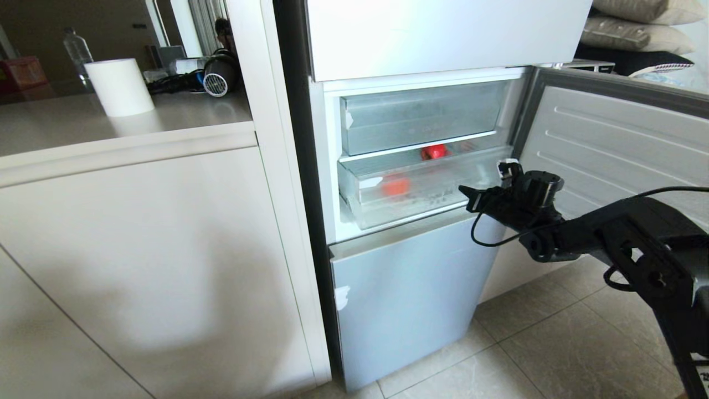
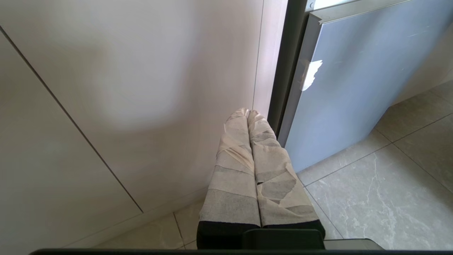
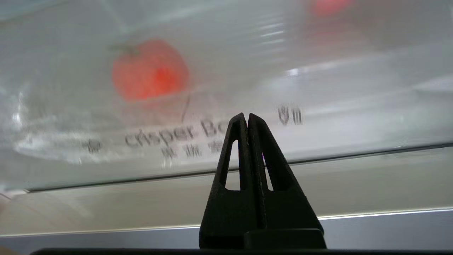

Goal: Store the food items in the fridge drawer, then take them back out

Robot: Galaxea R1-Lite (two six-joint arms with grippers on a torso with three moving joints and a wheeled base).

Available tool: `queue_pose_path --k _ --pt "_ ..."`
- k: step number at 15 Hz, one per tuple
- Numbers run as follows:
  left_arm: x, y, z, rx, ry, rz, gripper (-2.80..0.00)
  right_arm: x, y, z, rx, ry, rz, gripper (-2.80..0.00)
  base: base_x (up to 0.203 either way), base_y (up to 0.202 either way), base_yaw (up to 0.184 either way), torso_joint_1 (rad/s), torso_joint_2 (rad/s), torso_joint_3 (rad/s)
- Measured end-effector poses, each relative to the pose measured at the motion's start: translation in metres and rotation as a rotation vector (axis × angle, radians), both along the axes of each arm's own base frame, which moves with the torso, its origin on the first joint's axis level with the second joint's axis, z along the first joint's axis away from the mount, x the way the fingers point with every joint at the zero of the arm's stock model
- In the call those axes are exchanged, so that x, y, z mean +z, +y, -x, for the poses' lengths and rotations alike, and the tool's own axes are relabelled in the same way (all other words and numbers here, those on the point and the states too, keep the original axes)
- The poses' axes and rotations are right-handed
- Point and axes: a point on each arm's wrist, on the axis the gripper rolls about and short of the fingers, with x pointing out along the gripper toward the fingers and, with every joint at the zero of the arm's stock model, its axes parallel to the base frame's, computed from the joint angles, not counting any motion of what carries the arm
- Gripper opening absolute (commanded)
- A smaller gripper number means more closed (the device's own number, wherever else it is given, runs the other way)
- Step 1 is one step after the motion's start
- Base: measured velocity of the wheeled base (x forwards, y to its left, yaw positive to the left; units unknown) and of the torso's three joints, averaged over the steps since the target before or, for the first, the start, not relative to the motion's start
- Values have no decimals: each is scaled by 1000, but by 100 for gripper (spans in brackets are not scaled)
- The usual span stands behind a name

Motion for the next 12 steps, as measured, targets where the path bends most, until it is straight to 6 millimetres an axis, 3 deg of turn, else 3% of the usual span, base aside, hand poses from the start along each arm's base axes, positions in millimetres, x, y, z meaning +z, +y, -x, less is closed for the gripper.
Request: queue_pose_path --k 6,12 --pt "0 0 0 0 0 0 -280 -6 3 -9 6 9 -56 -280 0 0 0 0 0 0" --pt "0 0 0 0 0 0 -280 8 14 -16 79 -109 -61 -280 0 0 0 0 0 0"
